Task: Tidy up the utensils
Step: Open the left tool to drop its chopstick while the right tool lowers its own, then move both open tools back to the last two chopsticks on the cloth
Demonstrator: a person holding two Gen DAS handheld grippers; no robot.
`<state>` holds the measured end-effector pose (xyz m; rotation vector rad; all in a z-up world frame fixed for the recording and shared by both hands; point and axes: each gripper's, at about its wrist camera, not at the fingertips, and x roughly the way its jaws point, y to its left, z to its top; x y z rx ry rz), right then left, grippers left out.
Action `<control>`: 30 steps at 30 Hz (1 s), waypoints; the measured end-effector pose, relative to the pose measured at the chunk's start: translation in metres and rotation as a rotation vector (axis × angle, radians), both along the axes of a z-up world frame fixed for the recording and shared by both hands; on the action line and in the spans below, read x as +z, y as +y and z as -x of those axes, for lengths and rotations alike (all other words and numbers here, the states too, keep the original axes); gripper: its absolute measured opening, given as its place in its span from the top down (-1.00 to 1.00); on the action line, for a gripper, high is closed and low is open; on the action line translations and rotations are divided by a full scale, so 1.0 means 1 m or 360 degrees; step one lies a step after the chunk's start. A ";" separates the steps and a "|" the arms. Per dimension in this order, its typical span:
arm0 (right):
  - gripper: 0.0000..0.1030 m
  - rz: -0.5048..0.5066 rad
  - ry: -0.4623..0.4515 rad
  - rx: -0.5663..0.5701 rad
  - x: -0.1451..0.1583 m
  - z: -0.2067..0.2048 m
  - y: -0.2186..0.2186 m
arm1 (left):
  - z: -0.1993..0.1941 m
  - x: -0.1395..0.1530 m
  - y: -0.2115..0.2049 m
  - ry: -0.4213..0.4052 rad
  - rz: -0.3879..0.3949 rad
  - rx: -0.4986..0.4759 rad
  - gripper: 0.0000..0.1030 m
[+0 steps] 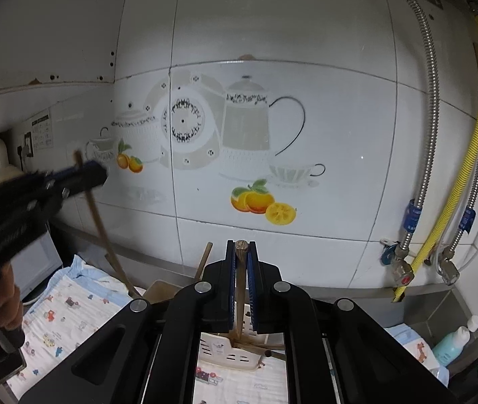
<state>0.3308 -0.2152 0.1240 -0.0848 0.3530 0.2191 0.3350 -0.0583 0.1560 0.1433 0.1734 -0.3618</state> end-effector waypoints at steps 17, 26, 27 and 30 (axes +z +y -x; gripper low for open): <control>0.86 0.0026 0.0121 0.0027 -0.035 -0.014 0.007 | -0.031 -0.045 0.006 0.0196 -0.0029 0.0036 0.88; 0.62 0.0041 0.0046 -0.0011 -0.020 0.021 0.004 | -0.004 -0.041 0.020 0.0217 -0.0030 0.0065 0.82; 0.62 0.0042 0.0037 -0.0012 -0.018 0.029 0.004 | 0.003 -0.040 0.022 0.0223 -0.0035 0.0062 0.82; 0.51 0.0014 0.0035 -0.0011 -0.021 0.057 0.002 | 0.024 -0.043 0.027 0.0242 -0.0056 0.0071 0.79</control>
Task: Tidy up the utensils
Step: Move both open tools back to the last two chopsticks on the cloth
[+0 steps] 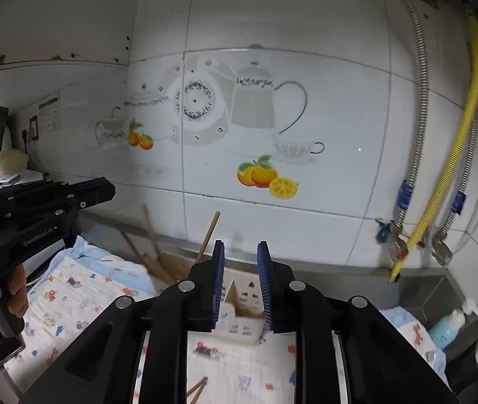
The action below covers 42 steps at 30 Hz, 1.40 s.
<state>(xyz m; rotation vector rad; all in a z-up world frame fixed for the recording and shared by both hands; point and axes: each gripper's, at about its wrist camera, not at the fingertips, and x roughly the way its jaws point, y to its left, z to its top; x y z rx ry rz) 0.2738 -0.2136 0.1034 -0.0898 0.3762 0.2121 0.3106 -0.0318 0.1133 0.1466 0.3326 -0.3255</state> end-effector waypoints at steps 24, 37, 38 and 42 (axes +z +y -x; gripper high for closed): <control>0.49 -0.0144 0.0508 -0.0053 -0.215 0.161 0.036 | 0.147 -0.165 0.039 0.0503 -0.0032 0.0081 -0.30; 0.62 -0.0231 0.0650 -0.0081 -0.257 0.157 0.052 | 0.162 -0.203 0.042 0.0581 -0.0163 0.0154 -0.36; 0.62 -0.0243 0.0660 -0.0079 -0.257 0.155 0.053 | 0.162 -0.203 0.043 0.0585 -0.0156 0.0162 -0.39; 0.62 -0.0248 0.0665 -0.0112 -0.260 0.149 0.055 | 0.162 -0.206 0.046 0.0599 -0.0130 0.0172 -0.42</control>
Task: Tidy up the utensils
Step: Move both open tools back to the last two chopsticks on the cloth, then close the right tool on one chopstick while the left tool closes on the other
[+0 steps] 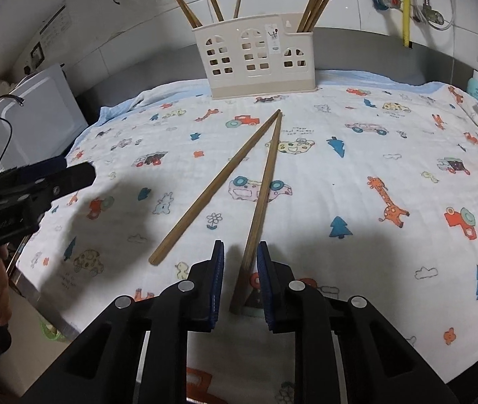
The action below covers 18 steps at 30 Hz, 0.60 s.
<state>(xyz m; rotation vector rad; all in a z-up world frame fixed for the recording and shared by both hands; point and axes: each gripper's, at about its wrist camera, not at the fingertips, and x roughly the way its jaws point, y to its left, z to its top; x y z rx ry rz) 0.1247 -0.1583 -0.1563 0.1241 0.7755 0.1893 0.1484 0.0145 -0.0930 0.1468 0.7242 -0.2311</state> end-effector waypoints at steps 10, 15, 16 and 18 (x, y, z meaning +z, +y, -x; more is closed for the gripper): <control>0.81 0.0114 -0.0025 -0.0054 -0.002 -0.004 0.007 | -0.001 -0.007 -0.002 0.0034 0.0008 0.0005 -0.42; 0.84 0.0123 -0.0053 -0.0076 0.001 0.001 -0.001 | -0.001 -0.016 -0.013 0.0096 0.0014 -0.0058 -0.42; 0.85 0.0124 -0.0064 -0.0084 0.003 0.002 -0.005 | -0.001 -0.018 -0.016 0.0108 0.0018 -0.0073 -0.42; 0.86 0.0116 -0.0079 -0.0098 0.007 0.004 -0.013 | -0.001 -0.022 -0.023 0.0131 0.0019 -0.0106 -0.42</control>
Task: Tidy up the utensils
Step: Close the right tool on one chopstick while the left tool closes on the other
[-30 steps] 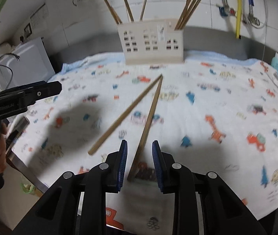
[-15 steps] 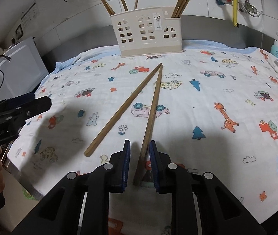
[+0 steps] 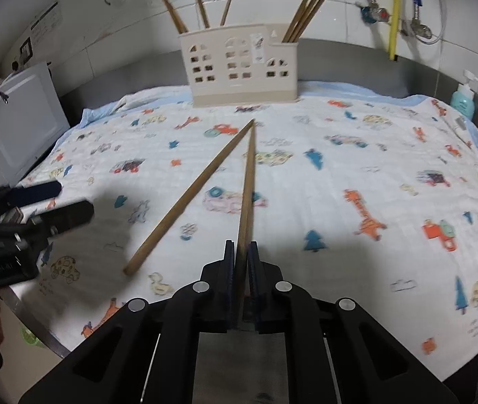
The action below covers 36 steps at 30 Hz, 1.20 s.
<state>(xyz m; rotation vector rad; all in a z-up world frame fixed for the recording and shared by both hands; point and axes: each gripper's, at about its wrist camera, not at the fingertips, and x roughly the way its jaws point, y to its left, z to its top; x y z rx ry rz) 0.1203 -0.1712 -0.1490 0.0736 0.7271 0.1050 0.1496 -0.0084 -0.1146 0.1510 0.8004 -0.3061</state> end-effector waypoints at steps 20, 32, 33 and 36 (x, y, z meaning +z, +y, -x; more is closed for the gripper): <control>0.87 0.0004 -0.0132 -0.0025 0.027 0.016 -0.044 | -0.015 -0.014 -0.057 0.0118 0.0082 -0.0187 -0.34; 0.87 -0.0020 -0.0115 -0.0012 0.023 0.014 -0.051 | -0.029 -0.025 -0.064 0.0183 0.0055 -0.0131 -0.21; 0.87 -0.0020 -0.0113 -0.0010 0.023 0.014 -0.051 | -0.030 -0.026 -0.064 0.0188 0.0050 -0.0126 -0.21; 0.87 -0.0016 -0.0114 -0.0009 0.022 0.013 -0.051 | -0.032 -0.028 -0.065 0.0194 0.0035 -0.0124 -0.05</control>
